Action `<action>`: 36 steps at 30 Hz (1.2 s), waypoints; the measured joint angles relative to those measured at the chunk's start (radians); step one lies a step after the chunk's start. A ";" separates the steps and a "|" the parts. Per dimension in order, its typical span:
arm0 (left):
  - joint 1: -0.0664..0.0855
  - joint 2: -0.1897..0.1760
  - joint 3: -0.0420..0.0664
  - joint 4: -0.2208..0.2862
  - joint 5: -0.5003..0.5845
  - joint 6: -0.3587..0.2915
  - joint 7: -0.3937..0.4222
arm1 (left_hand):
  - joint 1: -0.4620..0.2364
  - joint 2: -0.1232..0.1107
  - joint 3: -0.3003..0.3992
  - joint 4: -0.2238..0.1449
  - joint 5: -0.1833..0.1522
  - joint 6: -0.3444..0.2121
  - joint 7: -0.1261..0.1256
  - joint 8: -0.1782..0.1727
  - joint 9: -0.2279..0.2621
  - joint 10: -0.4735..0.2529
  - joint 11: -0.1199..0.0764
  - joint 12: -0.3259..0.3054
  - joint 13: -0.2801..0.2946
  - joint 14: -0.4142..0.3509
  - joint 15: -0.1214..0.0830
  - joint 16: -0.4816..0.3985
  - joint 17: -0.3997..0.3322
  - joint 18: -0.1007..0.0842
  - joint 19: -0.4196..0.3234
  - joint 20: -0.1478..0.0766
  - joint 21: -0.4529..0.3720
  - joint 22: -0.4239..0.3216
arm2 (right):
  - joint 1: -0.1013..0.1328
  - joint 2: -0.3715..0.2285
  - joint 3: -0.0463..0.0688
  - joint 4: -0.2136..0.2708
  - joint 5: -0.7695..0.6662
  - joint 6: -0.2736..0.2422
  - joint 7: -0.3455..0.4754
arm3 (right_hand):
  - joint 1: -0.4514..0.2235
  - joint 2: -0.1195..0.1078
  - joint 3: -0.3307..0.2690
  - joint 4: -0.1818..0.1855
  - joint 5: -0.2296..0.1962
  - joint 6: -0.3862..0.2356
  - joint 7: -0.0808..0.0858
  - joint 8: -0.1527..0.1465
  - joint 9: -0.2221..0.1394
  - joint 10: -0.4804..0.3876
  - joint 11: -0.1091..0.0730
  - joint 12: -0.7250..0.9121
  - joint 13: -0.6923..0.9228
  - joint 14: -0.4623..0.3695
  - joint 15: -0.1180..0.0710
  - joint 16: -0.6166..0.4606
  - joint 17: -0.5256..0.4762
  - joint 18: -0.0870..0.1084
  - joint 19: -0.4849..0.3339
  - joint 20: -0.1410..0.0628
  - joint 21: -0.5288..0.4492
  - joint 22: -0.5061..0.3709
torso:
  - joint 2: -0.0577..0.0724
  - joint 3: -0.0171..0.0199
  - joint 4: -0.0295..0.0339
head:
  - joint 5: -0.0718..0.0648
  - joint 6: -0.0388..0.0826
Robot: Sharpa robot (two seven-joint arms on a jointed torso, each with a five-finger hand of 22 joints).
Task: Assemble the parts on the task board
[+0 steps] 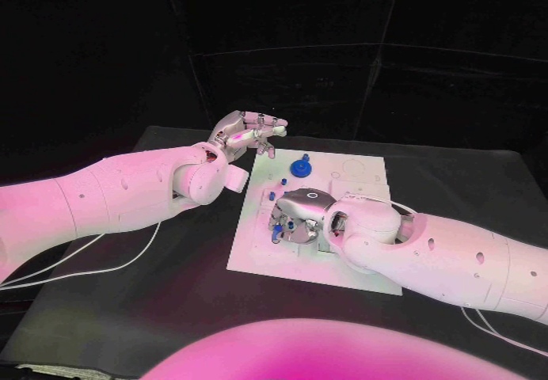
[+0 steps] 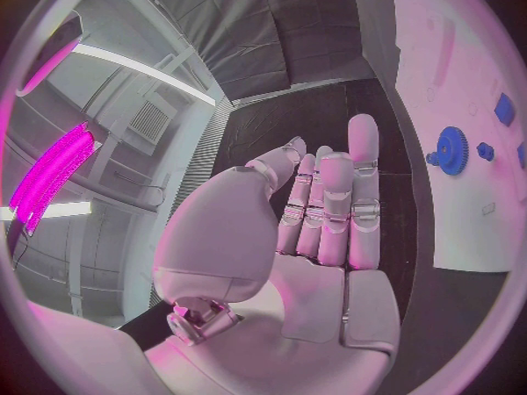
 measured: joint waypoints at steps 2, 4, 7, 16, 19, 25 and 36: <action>0.000 0.000 0.000 0.000 0.000 0.000 0.000 | 0.000 0.000 0.000 0.000 0.000 0.000 0.000 0.000 0.000 0.000 0.000 0.000 0.000 0.000 0.000 0.000 0.000 0.000 0.000 0.000 0.000 0.000 | -0.001 0.002 0.000 -0.003 -0.003 0.001 -0.001 | 0.000 0.000 0.000 0.000 0.000 0.000 0.000 0.000 0.000 0.000 0.000 0.000 0.000 0.000 0.000 0.000 0.000 0.000 0.000 0.000 0.000 0.000 | 0.000 0.0000 0.0002 | 0.002 0.000; 0.000 0.000 0.000 0.000 0.000 0.000 0.000 | 0.000 0.000 0.000 0.000 0.000 0.000 0.000 0.000 0.000 0.000 0.000 0.000 0.000 0.000 0.000 0.000 0.000 0.000 0.000 0.000 0.000 0.000 | -0.001 0.004 0.000 -0.005 -0.005 0.001 -0.001 | 0.000 0.000 0.000 0.000 0.000 -0.002 0.001 0.000 0.000 0.000 0.000 0.000 0.000 0.000 0.000 0.000 0.000 0.000 0.000 0.000 0.000 0.000 | 0.000 0.0000 0.0002 | 0.003 0.000; 0.000 0.000 0.000 0.000 0.000 0.001 0.000 | 0.000 0.000 0.000 0.000 0.000 0.000 0.000 0.000 0.000 0.000 0.000 0.000 0.000 0.000 0.000 0.000 0.000 0.000 0.000 0.000 0.000 0.000 | -0.001 0.006 0.001 -0.007 -0.007 0.002 -0.001 | 0.000 0.000 0.000 0.000 0.000 -0.002 0.001 0.000 0.000 0.000 0.000 0.000 0.000 0.000 0.000 0.000 0.000 0.000 0.000 0.000 0.000 0.000 | 0.000 0.0001 0.0002 | 0.005 0.000; 0.000 0.000 0.000 -0.001 0.000 0.001 0.000 | 0.000 0.000 0.000 0.000 0.000 0.000 0.000 0.000 0.000 0.000 0.000 0.000 0.000 0.000 0.000 0.000 0.000 0.000 0.000 0.000 0.000 0.000 | -0.003 0.004 0.001 -0.003 -0.012 0.005 -0.001 | 0.000 0.000 0.000 0.000 0.000 0.000 0.004 -0.003 0.000 0.000 0.000 0.000 0.000 0.000 0.000 0.004 0.002 0.000 0.000 0.000 0.000 0.001 | 0.000 0.0006 0.0000 | 0.007 0.000; 0.000 0.000 0.000 -0.001 0.000 0.001 0.000 | 0.000 0.000 0.000 0.000 0.000 0.000 0.000 0.000 0.000 0.000 0.000 0.000 0.000 0.000 0.000 0.000 0.000 0.000 0.000 0.000 0.000 0.000 | -0.005 0.004 0.000 0.000 -0.012 0.007 -0.001 | 0.000 0.000 0.000 0.000 0.000 0.000 0.004 -0.004 -0.001 0.000 0.000 0.000 0.000 0.000 0.000 0.004 0.002 0.000 0.000 0.000 0.000 0.001 | 0.000 0.0006 -0.0001 | 0.007 0.000; 0.000 0.000 0.000 -0.002 0.000 0.002 0.000 | 0.000 0.000 0.000 0.000 0.000 0.000 0.000 0.000 0.000 0.000 0.000 0.000 0.000 0.000 0.000 0.000 0.000 0.000 0.000 0.000 0.000 0.000 | -0.007 0.002 0.000 0.006 -0.014 0.009 0.000 | 0.000 0.000 0.000 0.000 -0.001 -0.001 0.005 0.000 0.000 0.000 0.000 0.000 0.000 0.000 0.000 0.004 0.002 0.000 0.000 0.000 0.000 0.001 | 0.000 0.0006 -0.0002 | 0.008 0.000; -0.001 0.000 0.000 -0.002 0.000 0.003 -0.001 | 0.000 0.000 -0.001 -0.001 0.000 0.000 0.000 0.000 0.000 0.000 0.000 0.001 0.000 -0.002 0.002 0.000 -0.001 0.000 0.000 0.000 0.000 0.000 | -0.009 -0.007 -0.001 0.012 -0.020 0.009 -0.003 | 0.000 0.000 0.005 -0.001 0.002 0.002 0.001 0.000 0.001 0.000 0.000 0.000 0.000 0.000 0.000 0.004 0.001 0.000 0.000 0.000 0.000 0.001 | 0.000 0.0006 -0.0010 | 0.008 0.000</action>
